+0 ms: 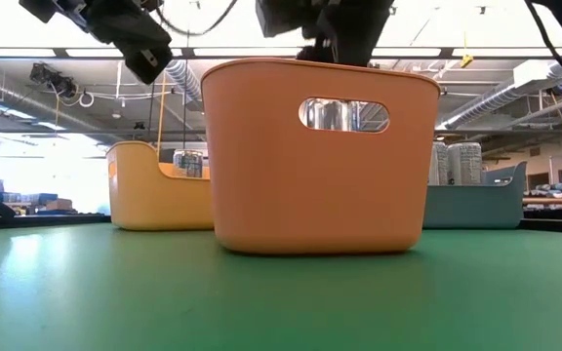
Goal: Sort soda cans
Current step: Put the blue soda can into the yellow bin
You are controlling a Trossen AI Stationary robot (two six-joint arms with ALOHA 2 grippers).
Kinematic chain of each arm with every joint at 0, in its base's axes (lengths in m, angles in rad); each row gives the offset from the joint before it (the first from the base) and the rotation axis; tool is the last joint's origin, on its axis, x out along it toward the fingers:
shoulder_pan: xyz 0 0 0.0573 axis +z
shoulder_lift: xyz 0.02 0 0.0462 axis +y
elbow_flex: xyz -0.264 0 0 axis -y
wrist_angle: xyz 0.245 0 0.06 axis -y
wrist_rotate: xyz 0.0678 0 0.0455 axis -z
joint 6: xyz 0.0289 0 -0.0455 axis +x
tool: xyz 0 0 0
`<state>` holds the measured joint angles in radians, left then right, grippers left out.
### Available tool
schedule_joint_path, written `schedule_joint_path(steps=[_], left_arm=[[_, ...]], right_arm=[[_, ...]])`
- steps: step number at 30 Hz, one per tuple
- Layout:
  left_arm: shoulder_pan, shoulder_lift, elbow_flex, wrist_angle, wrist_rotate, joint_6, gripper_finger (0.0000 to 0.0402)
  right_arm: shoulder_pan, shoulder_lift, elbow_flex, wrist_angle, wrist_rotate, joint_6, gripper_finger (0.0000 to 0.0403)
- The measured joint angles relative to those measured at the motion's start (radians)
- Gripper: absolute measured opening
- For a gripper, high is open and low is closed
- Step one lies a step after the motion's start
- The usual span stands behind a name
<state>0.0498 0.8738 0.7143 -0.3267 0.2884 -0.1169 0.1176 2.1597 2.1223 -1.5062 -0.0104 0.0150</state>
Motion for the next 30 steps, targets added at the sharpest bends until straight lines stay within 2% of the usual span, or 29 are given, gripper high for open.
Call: schedule_joint_path(steps=[4, 10, 13, 17, 21, 22, 30], left_arm=[[0.000, 0.000, 0.020, -0.001, 0.005, -0.001, 0.0014], [0.000, 0.000, 0.084, -0.029, 0.016, 0.001, 0.0008], [0.000, 0.008, 0.124, -0.073, 0.019, 0.008, 0.0005], [0.000, 0.060, 0.226, -0.190, 0.019, 0.048, 0.0003], [0.000, 0.173, 0.375, -0.330, 0.019, 0.119, 0.0002], [0.000, 0.206, 0.411, -0.349, 0.019, 0.140, 0.0002], [0.000, 0.500, 0.652, -0.492, 0.025, 0.255, 0.0001]], right_arm=[[0.006, -0.002, 0.103, -0.061, 0.055, 0.008, 0.0348], [0.007, -0.026, 0.232, -0.062, 0.066, 0.015, 0.0299], [0.013, -0.079, 0.228, -0.064, 0.118, 0.010, 0.0251], [0.020, -0.162, 0.185, -0.059, 0.214, 0.018, 0.0152], [0.020, -0.259, 0.060, 0.025, 0.237, 0.033, 0.0030], [0.021, -0.288, 0.008, 0.069, 0.238, 0.032, 0.0016], [0.020, -0.604, -0.574, 0.510, 0.248, 0.078, 0.0003]])
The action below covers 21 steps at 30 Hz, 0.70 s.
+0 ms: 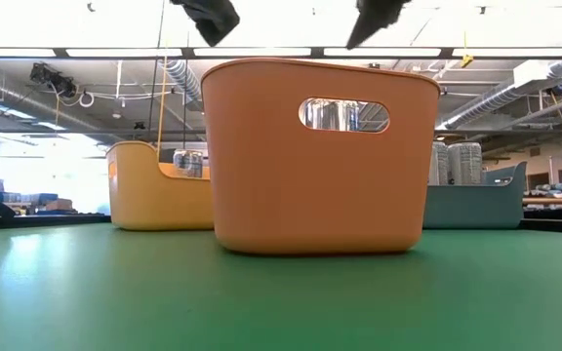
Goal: Sort soda cans
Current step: Put the blue soda can into the yellow bin
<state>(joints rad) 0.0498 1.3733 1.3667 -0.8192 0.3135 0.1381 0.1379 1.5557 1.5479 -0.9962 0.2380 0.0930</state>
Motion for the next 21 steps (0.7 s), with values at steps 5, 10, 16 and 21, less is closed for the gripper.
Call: schedule_joint_path(steps=[5, 10, 16, 21], left_arm=[[0.000, 0.154, 0.118, 0.000, 0.021, 0.015, 0.0001], [-0.001, 0.300, 0.237, -0.021, -0.010, 0.012, 0.0013], [-0.023, 0.429, 0.363, -0.081, -0.096, 0.045, 0.0073], [-0.055, 0.487, 0.422, -0.091, -0.111, 0.042, 0.0157]], right_arm=[[0.004, -0.213, -0.298, 0.216, 0.100, 0.076, 0.0001], [0.024, -0.363, -0.491, 0.379, 0.142, 0.098, 0.0001], [0.052, -0.447, -0.596, 0.442, 0.143, 0.099, 0.0000], [0.067, -0.444, -0.606, 0.443, 0.143, 0.110, 0.0000]])
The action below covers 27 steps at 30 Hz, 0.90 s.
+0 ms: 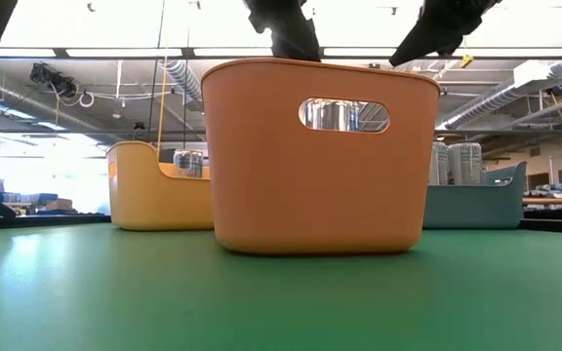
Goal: Sort soda cans
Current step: Put the blue soda can into the yellow bin
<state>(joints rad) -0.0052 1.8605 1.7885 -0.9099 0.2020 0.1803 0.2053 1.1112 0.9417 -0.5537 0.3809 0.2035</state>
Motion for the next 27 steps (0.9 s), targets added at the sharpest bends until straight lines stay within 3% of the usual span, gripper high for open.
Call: schedule_joint_path(steps=[9, 13, 19, 27], left_arm=[[-0.043, 0.048, 0.015, -0.014, -0.148, -0.085, 0.0309], [-0.045, 0.066, 0.015, -0.014, -0.141, -0.097, 0.0353], [-0.045, 0.079, 0.014, -0.024, -0.084, -0.136, 0.0384], [-0.045, 0.090, 0.014, 0.024, -0.066, -0.160, 0.0388]], right_arm=[[0.018, 0.008, 0.000, 0.001, -0.005, 0.007, 0.0000], [0.019, 0.009, 0.000, 0.002, -0.007, 0.007, 0.0000], [0.019, 0.009, 0.000, 0.003, -0.019, 0.007, 0.0000], [0.019, 0.009, 0.000, 0.004, -0.019, 0.008, 0.0000]])
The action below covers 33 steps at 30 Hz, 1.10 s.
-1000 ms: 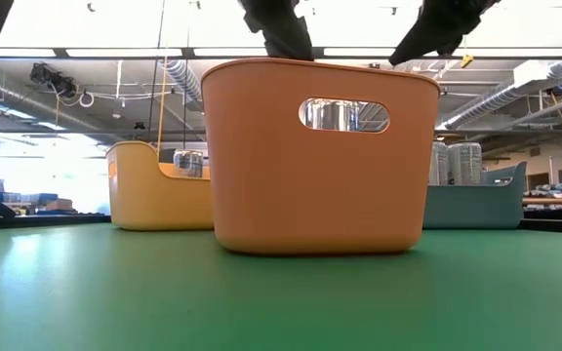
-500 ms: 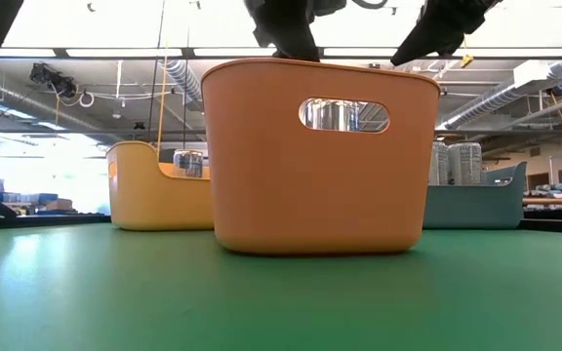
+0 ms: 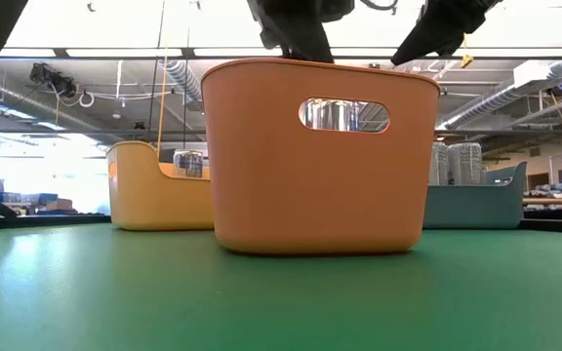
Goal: Sort soda cans
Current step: Put the blue soda can into the yellow bin
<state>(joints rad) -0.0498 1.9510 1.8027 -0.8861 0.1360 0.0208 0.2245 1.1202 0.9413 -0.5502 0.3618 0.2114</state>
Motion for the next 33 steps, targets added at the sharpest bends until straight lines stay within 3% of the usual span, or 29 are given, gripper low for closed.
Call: schedule_joint_path(steps=[15, 20, 25, 33], left_arm=[[-0.007, 0.082, -0.001, 0.039, -0.013, 0.068, 0.0380], [-0.011, 0.085, 0.000, 0.053, -0.019, 0.078, 0.0331], [-0.009, 0.085, 0.000, 0.060, -0.026, 0.080, 0.0233], [0.021, 0.079, 0.115, -0.058, 0.013, 0.088, 0.0229]], right_arm=[[0.003, 0.001, 0.000, -0.001, -0.001, 0.004, 0.0000], [0.003, 0.001, 0.000, -0.001, -0.001, 0.004, 0.0000], [0.003, 0.001, 0.000, -0.001, -0.001, 0.005, 0.0000], [0.003, 0.001, 0.000, -0.006, -0.001, 0.006, 0.0000]])
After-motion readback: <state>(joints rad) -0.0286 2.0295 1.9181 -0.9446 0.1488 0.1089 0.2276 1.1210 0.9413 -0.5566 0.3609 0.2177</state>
